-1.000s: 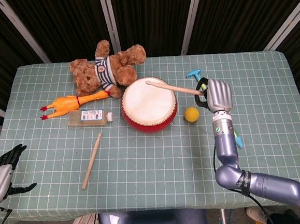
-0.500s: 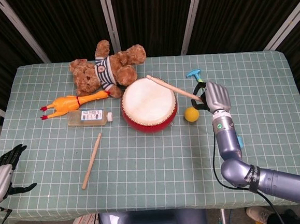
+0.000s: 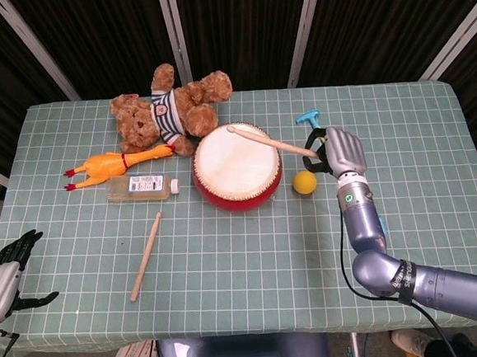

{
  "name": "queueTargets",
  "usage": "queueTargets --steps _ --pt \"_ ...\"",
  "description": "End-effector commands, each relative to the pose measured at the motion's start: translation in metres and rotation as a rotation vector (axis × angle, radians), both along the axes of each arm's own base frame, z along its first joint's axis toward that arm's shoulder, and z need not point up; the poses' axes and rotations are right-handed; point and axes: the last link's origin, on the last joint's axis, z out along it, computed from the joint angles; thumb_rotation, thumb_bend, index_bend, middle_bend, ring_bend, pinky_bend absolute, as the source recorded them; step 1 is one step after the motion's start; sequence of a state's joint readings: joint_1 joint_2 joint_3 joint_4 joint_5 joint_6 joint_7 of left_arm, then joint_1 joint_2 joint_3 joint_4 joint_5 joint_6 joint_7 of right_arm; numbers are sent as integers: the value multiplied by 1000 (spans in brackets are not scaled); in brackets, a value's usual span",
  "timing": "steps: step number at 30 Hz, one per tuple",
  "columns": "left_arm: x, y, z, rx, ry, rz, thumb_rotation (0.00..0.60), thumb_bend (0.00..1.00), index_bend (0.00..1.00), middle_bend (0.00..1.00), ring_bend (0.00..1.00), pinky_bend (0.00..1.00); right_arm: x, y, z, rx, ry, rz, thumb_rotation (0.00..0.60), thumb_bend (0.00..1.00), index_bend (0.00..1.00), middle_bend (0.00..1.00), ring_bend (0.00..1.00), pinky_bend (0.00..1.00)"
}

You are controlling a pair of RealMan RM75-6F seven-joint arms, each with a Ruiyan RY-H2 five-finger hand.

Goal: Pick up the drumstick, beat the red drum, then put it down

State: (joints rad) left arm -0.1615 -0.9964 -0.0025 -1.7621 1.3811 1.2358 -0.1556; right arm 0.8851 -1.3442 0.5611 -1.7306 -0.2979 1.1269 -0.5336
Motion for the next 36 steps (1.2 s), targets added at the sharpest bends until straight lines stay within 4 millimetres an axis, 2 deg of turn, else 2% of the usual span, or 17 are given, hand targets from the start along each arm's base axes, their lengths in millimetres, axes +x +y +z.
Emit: queueTargets --steps 1,5,9,13,16,18,20,28,36 --pt "0 0 0 0 -1 0 600 23 0 0 0 27 3 -1 3 -16 -9 0 600 671 1000 1000 1000 989" --pt "0 0 0 -3 -3 1 600 23 0 0 0 27 4 -3 0 -11 24 -1 600 672 1000 1000 1000 989" --pt "0 0 0 -4 -5 2 600 23 0 0 0 27 -3 -1 -23 42 176 16 600 671 1000 1000 1000 989" --pt "0 1 0 -7 -6 1 600 23 0 0 0 27 -21 3 -53 118 614 85 600 672 1000 1000 1000 989" --pt "0 0 0 -6 -7 2 600 23 0 0 0 27 -27 5 -63 116 893 145 600 672 1000 1000 1000 989" --pt "0 0 0 -6 -8 1 600 24 0 0 0 27 -25 5 -66 95 989 173 600 671 1000 1000 1000 989" --pt "0 0 0 -6 -9 2 600 23 0 0 0 27 -22 5 -65 65 984 184 600 671 1000 1000 1000 989" --pt "1 0 0 -6 -11 0 600 24 0 0 0 27 -3 1 -31 -104 666 137 600 672 1000 1000 1000 989" --pt "1 -1 0 -4 -10 0 600 24 0 0 0 27 -13 14 -7 -134 491 93 600 672 1000 1000 1000 989"
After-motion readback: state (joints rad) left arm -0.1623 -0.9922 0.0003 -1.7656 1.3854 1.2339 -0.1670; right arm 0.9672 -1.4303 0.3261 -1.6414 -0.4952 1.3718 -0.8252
